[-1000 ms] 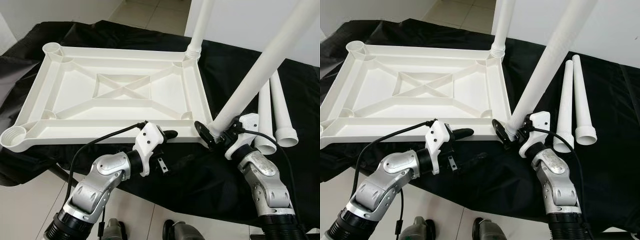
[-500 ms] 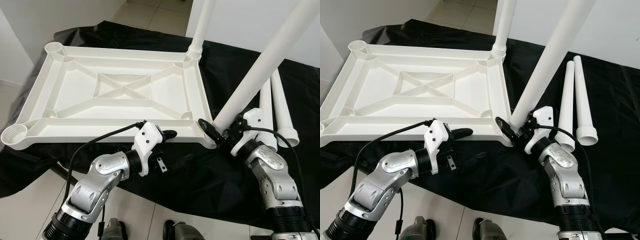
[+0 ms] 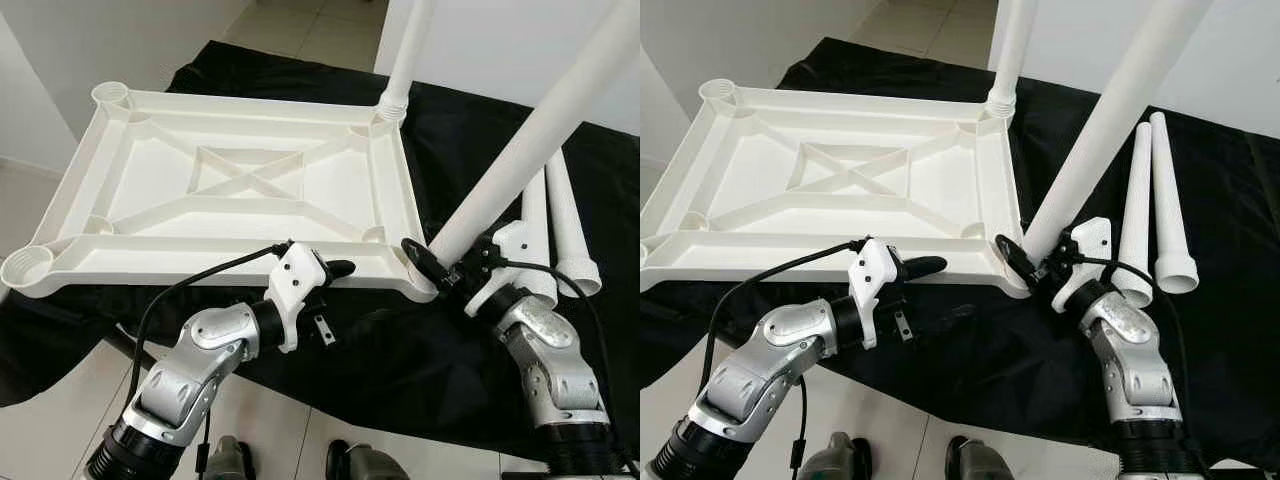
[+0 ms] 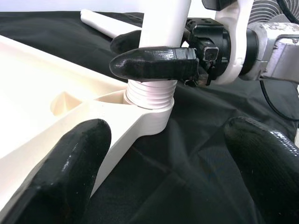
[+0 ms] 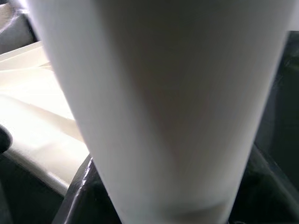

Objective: Building children table

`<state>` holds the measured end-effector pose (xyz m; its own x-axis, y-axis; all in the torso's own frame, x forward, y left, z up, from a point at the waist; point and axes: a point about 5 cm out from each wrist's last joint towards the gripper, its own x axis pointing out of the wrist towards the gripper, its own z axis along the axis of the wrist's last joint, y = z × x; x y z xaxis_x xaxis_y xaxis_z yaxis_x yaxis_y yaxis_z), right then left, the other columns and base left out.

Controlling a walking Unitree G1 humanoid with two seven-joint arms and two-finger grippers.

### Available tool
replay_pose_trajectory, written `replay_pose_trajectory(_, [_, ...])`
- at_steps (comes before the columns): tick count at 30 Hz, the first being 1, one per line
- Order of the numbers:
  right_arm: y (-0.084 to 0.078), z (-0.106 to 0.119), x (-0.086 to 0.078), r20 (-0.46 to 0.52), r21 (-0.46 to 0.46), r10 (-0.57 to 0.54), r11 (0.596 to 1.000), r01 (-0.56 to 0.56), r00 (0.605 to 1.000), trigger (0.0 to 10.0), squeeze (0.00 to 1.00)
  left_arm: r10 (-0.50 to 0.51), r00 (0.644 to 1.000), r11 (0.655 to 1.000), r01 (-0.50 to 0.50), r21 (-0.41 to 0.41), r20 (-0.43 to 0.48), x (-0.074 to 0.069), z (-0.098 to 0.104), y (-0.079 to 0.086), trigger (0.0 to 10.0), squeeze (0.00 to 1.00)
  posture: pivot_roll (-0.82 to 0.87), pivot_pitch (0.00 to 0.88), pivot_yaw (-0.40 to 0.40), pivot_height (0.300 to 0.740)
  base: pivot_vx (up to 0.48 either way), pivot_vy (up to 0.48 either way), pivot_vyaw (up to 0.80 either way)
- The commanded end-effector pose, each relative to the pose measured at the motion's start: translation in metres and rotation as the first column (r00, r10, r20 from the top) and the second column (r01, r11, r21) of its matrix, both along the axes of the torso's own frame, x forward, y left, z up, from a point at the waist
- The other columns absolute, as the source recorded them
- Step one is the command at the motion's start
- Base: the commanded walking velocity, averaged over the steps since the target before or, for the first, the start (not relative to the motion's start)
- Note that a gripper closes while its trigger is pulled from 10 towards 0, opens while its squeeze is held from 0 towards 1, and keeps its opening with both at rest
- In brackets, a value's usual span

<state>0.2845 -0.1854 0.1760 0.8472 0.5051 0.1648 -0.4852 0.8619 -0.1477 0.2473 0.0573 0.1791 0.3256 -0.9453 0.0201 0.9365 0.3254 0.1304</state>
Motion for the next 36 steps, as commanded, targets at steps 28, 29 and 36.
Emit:
replay_pose_trajectory(28, [0.021,-0.018,-0.024,-0.146,0.167,-0.640,0.735,0.657,0.754,10.0,0.77,0.020,1.000,1.000,-0.020,-0.008,-0.022,-0.004,-0.003,0.001,10.0,0.00,0.04,0.182,-0.071,0.740,0.000,0.000,0.00])
replay_pose_trajectory(29, [0.024,-0.018,-0.023,-0.145,0.174,-0.632,0.741,0.649,0.761,10.0,1.00,0.019,1.000,1.000,-0.020,-0.008,-0.021,-0.004,-0.003,0.001,10.0,0.00,0.04,0.179,-0.072,0.740,0.000,0.000,0.00])
replay_pose_trajectory(36, [0.024,-0.007,-0.017,-0.101,0.226,-0.518,0.820,0.527,0.849,10.0,1.00,0.015,1.000,1.000,-0.015,-0.010,-0.023,-0.005,-0.003,0.000,10.0,0.00,0.04,0.168,-0.069,0.740,0.000,0.000,0.00])
